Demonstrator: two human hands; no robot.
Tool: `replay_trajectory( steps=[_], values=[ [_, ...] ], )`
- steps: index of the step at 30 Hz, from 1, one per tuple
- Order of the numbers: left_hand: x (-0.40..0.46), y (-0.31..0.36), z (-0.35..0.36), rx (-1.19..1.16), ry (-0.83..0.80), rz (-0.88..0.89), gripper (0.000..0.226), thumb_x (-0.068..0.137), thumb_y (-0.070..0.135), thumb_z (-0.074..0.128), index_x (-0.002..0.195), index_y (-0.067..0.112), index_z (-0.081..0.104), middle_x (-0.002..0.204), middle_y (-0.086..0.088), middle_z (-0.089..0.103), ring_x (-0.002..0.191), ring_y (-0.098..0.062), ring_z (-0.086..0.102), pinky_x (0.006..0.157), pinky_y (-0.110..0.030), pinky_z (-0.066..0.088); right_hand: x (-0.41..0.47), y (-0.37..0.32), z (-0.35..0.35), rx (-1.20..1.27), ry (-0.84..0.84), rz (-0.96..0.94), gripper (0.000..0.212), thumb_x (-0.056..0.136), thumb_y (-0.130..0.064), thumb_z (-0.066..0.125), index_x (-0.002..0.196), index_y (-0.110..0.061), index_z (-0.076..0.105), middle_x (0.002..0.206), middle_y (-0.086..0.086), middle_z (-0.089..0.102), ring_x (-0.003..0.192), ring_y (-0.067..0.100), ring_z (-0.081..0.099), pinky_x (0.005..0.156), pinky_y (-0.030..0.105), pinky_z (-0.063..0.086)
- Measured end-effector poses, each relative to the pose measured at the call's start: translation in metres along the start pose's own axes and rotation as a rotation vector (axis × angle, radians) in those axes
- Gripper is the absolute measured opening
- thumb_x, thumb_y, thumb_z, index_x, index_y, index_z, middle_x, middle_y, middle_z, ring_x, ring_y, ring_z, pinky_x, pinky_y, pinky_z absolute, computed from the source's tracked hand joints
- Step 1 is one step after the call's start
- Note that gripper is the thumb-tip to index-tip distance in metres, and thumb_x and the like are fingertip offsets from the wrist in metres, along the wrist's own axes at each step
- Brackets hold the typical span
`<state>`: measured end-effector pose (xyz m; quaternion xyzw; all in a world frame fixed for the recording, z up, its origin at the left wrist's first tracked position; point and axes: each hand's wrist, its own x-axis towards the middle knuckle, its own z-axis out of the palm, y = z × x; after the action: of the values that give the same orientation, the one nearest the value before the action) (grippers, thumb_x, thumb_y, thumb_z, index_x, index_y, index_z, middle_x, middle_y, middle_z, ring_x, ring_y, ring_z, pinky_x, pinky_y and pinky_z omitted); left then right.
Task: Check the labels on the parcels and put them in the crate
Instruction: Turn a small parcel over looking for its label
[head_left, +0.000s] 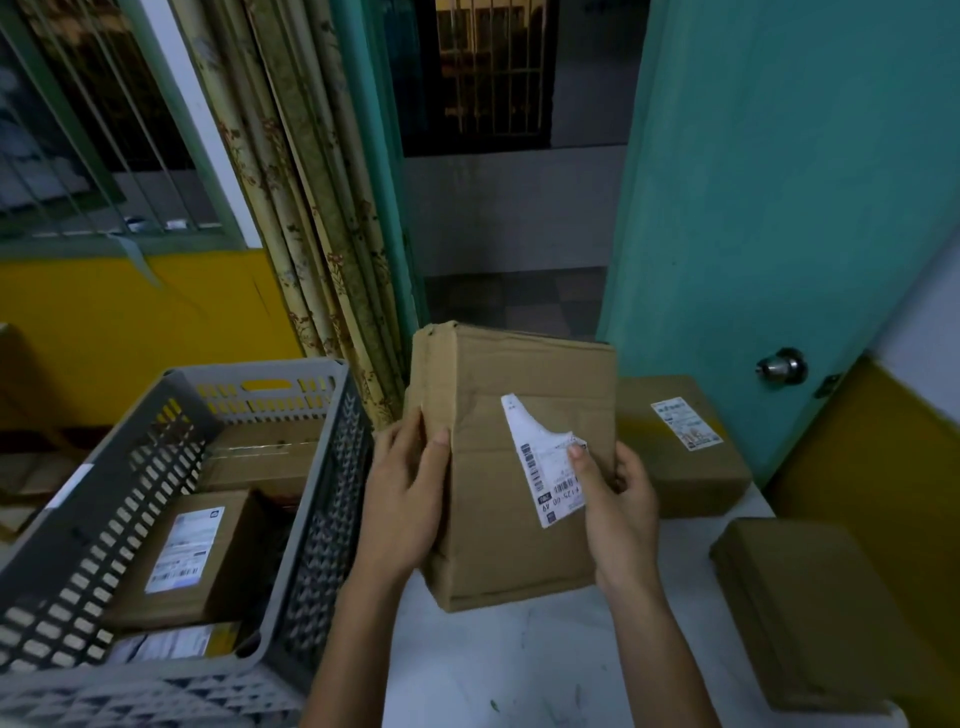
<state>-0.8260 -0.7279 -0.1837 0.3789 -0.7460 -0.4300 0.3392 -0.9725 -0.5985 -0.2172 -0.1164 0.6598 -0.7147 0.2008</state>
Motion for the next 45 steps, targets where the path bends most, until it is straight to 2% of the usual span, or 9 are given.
replay_trajectory(
  steps=[2,5,11,18,25,30,36,40,45],
  values=[
    [-0.005,0.001,0.002,-0.14,-0.147,0.003,0.093,0.089,0.068,0.06,0.162,0.038,0.012,0.153,0.032,0.033,0.13,0.016,0.042,0.103,-0.009,0.035,-0.001,-0.001,0.002,0.019,0.025,-0.022,0.029,0.093,-0.032,0.073,0.12,-0.029,0.068,0.108,-0.007,0.077,0.096,0.008,0.073,0.089,0.042,0.06],
    [-0.006,-0.006,0.001,-0.226,-0.205,0.028,0.105,0.083,0.055,0.077,0.161,0.043,0.009,0.154,0.024,0.042,0.13,0.009,0.051,0.101,-0.016,0.047,0.001,-0.008,-0.003,-0.016,-0.061,-0.046,0.026,0.093,-0.029,0.073,0.119,-0.03,0.071,0.105,-0.013,0.077,0.098,0.007,0.073,0.091,0.043,0.059],
    [-0.002,-0.012,-0.002,-0.417,-0.074,-0.06,0.091,0.085,0.033,0.077,0.159,0.036,0.025,0.148,0.01,0.054,0.129,-0.005,0.058,0.11,-0.038,0.048,0.002,-0.016,-0.011,-0.007,-0.164,-0.067,0.038,0.081,-0.042,0.081,0.115,-0.055,0.068,0.121,-0.012,0.073,0.114,0.014,0.068,0.098,0.048,0.056],
    [-0.001,-0.012,-0.003,-0.486,0.002,-0.142,0.062,0.083,0.041,0.071,0.14,0.044,0.046,0.132,0.011,0.066,0.118,-0.01,0.066,0.103,-0.043,0.053,-0.008,-0.021,-0.018,0.017,-0.364,-0.155,0.055,0.095,-0.018,0.067,0.141,-0.044,0.051,0.126,-0.024,0.069,0.114,-0.005,0.064,0.082,0.014,0.053],
    [0.0,-0.011,-0.006,-0.508,0.025,-0.145,0.042,0.101,0.021,0.061,0.14,0.031,0.054,0.127,0.01,0.07,0.111,-0.003,0.068,0.097,-0.03,0.053,-0.014,-0.023,-0.01,-0.004,-0.407,-0.173,0.059,0.098,-0.007,0.061,0.143,-0.043,0.045,0.125,-0.034,0.065,0.118,-0.009,0.06,0.086,0.01,0.05],
    [0.001,-0.009,-0.014,-0.557,0.01,-0.192,0.049,0.087,0.036,0.07,0.135,0.033,0.059,0.127,0.007,0.072,0.118,-0.015,0.067,0.107,-0.046,0.05,-0.014,-0.031,-0.015,0.059,-0.406,-0.169,0.05,0.09,-0.039,0.058,0.139,-0.04,0.054,0.128,-0.028,0.066,0.116,-0.007,0.062,0.084,0.012,0.051],
    [0.001,-0.007,-0.015,-0.535,-0.005,-0.161,0.055,0.08,0.045,0.072,0.133,0.04,0.059,0.129,0.008,0.07,0.12,-0.018,0.066,0.109,-0.054,0.047,-0.014,-0.031,-0.014,0.077,-0.408,-0.126,0.048,0.091,-0.035,0.06,0.139,-0.039,0.056,0.125,-0.022,0.07,0.114,-0.001,0.066,0.081,0.014,0.054],
    [0.003,-0.008,-0.017,-0.571,-0.017,-0.168,0.063,0.076,0.047,0.075,0.136,0.035,0.06,0.13,0.002,0.07,0.122,-0.024,0.066,0.109,-0.055,0.046,-0.012,-0.035,-0.017,0.011,-0.344,-0.112,0.034,0.092,-0.061,0.056,0.125,-0.054,0.062,0.131,-0.023,0.066,0.125,0.001,0.059,0.1,0.029,0.049],
    [0.001,-0.01,-0.018,-0.678,-0.064,-0.201,0.052,0.083,0.035,0.067,0.134,0.025,0.063,0.127,-0.005,0.072,0.118,-0.028,0.068,0.1,-0.047,0.052,-0.002,-0.035,-0.025,-0.019,-0.255,0.041,0.081,0.067,-0.074,0.061,0.143,-0.048,0.05,0.147,-0.015,0.053,0.135,0.011,0.049,0.113,0.039,0.038]
  ],
)
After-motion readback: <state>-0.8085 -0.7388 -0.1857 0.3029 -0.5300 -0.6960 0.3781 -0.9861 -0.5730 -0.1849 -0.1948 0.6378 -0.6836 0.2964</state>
